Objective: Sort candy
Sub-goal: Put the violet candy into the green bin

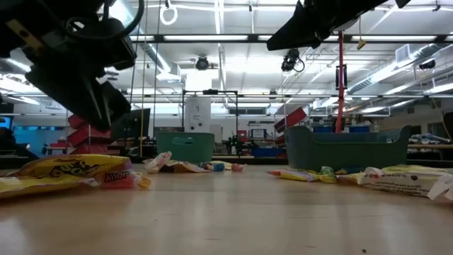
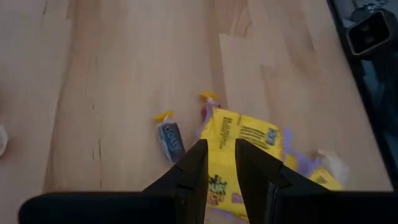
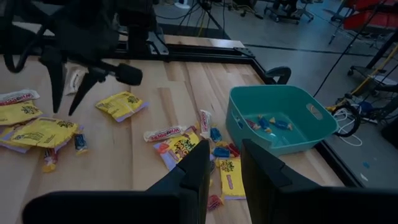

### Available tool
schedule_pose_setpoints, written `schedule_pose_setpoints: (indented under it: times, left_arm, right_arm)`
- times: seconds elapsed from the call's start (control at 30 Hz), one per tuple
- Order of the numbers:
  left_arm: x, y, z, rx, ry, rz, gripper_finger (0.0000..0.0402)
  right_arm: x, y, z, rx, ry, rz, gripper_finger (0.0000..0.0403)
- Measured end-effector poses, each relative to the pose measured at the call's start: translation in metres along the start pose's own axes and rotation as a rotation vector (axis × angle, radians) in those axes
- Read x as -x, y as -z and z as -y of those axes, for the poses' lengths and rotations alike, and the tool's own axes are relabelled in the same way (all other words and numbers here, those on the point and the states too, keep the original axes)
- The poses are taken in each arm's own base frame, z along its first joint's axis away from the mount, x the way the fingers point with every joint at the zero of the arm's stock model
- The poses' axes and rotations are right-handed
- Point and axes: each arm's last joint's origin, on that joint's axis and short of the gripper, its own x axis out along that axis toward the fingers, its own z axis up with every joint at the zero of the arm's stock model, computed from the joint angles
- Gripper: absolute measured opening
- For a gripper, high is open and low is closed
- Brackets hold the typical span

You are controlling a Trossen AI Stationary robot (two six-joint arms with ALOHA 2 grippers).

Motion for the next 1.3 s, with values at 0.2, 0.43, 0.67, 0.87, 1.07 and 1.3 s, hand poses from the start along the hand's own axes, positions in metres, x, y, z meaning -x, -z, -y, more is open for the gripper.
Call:
schedule_pose_setpoints:
  times: [0.2, 0.43, 0.67, 0.87, 1.07, 1.3]
  left_arm:
    - [-0.016, 0.005, -0.005, 0.004, -0.049, -0.02, 0.0082]
    - [-0.031, 0.009, -0.008, 0.005, -0.068, -0.037, 0.0082]
    - [-0.04, 0.013, -0.012, 0.0, -0.115, -0.047, 0.0082]
    - [-0.04, 0.013, -0.016, 0.008, -0.211, -0.023, 0.0082]
    - [-0.04, 0.013, -0.016, -0.006, -0.217, -0.02, 0.0082]
    - [-0.04, 0.013, -0.016, -0.006, -0.219, -0.019, 0.0077]
  right_arm:
    - [0.0, 0.0, 0.0, -0.001, 0.0, 0.001, 0.0077]
    - [0.0, 0.0, 0.0, -0.001, 0.0, 0.001, 0.0077]
    - [0.0, 0.0, 0.0, 0.0, 0.0, -0.001, 0.0077]
    - [0.0, 0.0, 0.0, 0.001, 0.0, -0.001, 0.0077]
    - [0.0, 0.0, 0.0, 0.002, 0.0, -0.001, 0.0077]
    - [0.0, 0.0, 0.0, 0.003, 0.0, -0.002, 0.0077]
